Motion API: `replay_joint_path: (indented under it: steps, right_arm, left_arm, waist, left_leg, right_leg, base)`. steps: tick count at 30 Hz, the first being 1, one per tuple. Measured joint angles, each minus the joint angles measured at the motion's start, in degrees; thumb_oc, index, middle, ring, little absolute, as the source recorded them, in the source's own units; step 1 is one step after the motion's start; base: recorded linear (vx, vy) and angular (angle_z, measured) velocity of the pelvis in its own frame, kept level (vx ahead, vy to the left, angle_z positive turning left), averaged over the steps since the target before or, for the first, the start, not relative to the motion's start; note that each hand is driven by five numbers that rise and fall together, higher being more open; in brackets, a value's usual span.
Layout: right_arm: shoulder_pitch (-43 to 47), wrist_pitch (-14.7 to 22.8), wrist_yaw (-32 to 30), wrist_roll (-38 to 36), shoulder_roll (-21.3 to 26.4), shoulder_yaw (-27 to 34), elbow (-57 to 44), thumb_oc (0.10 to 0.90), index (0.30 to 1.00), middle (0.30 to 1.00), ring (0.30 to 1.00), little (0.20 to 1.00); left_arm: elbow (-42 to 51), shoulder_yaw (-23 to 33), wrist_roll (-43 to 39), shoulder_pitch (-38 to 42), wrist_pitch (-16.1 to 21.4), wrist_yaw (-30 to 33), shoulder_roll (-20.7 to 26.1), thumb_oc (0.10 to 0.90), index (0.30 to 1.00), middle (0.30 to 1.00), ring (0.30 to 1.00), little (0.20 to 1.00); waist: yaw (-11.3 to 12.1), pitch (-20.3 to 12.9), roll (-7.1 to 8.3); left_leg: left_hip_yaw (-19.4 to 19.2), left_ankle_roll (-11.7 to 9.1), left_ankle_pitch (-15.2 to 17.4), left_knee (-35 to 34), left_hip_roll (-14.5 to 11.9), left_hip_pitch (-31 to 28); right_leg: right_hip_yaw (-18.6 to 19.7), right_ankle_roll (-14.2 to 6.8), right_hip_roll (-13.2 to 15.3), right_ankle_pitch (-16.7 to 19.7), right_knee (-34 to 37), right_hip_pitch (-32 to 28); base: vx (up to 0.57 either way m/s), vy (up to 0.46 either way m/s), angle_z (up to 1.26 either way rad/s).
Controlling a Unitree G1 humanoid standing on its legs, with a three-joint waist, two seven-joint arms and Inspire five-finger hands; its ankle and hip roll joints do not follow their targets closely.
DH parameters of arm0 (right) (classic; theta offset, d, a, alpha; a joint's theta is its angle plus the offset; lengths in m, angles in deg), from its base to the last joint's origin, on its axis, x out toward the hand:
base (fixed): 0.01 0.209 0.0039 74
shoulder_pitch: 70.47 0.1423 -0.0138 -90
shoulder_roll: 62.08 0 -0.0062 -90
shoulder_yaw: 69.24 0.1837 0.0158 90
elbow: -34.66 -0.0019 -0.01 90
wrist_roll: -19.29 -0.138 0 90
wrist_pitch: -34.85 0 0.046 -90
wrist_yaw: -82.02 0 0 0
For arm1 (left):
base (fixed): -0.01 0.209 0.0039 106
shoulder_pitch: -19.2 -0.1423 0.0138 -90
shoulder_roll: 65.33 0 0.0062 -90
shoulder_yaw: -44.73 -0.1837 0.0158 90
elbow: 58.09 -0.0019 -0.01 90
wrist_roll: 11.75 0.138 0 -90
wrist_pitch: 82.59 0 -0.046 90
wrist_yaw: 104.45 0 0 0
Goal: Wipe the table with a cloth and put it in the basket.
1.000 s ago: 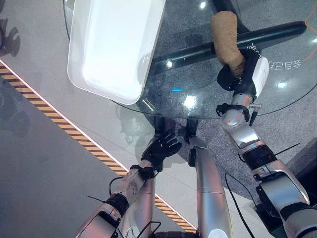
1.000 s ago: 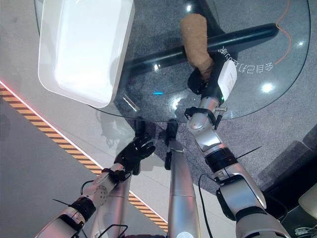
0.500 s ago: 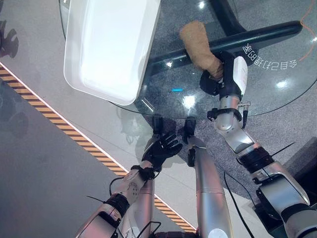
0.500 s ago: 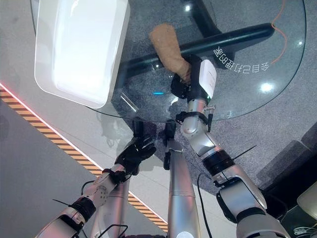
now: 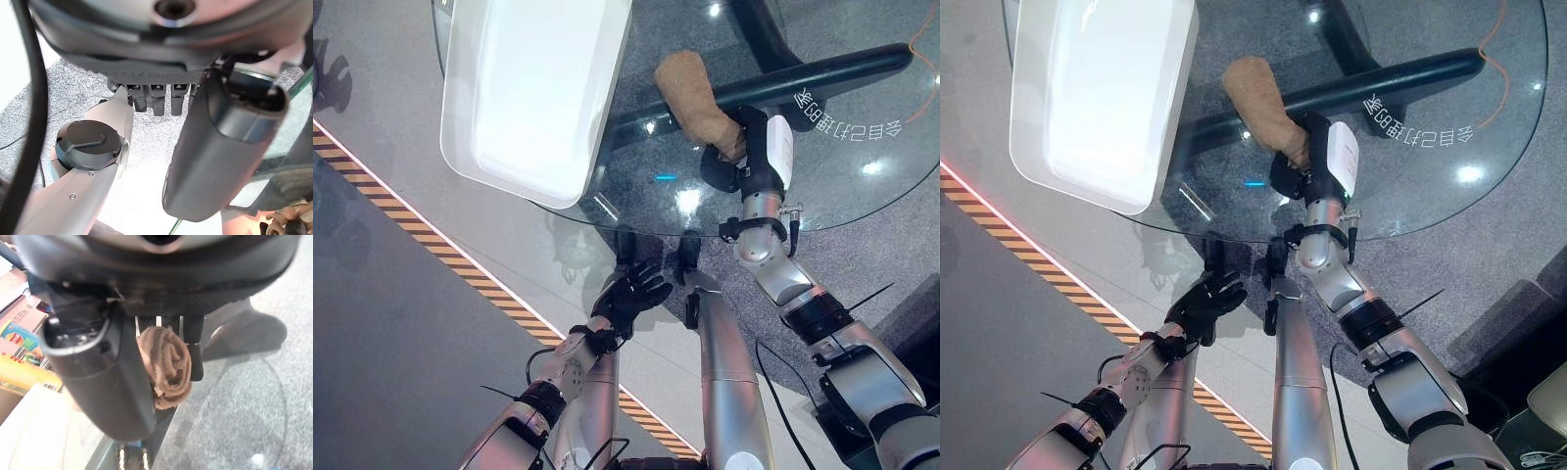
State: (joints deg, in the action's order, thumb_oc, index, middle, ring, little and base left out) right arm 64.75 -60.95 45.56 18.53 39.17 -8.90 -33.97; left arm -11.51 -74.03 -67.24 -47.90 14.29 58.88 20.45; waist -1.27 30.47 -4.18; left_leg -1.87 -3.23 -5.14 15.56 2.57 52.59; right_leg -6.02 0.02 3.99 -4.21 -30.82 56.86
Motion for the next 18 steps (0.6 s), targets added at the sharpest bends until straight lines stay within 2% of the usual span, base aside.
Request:
replay_joint_path:
  steps: [9,18]
  right_arm:
    - [0.1,0.48,3.99,0.03,0.21,0.0,-0.22,0.1,0.3,0.3,0.3,0.2]
    - [-0.27,1.49,5.01,0.04,0.21,-0.05,-0.23,0.1,0.3,0.3,0.3,0.2]
  left_arm:
    - [0.27,0.02,0.0,0.0,-0.24,-0.08,0.07,0.8,0.9,0.9,0.9,0.9]
    - [0.53,0.03,0.01,0.0,-0.24,-0.14,0.09,0.8,0.9,0.9,0.9,0.9]
  waist:
    - [0.1,0.0,0.0]
    - [0.38,0.0,0.0]
  left_leg:
    - [0.13,0.03,0.03,0.5,0.02,0.25]
    - [0.15,0.03,0.03,0.55,0.04,0.42]
  right_leg:
    - [-0.04,-0.03,0.0,-0.03,-0.29,0.07]
    - [-0.04,-0.02,0.03,-0.04,-0.46,0.27]
  base:
    - [0.0,0.0,0.0]
    - [0.0,0.0,0.0]
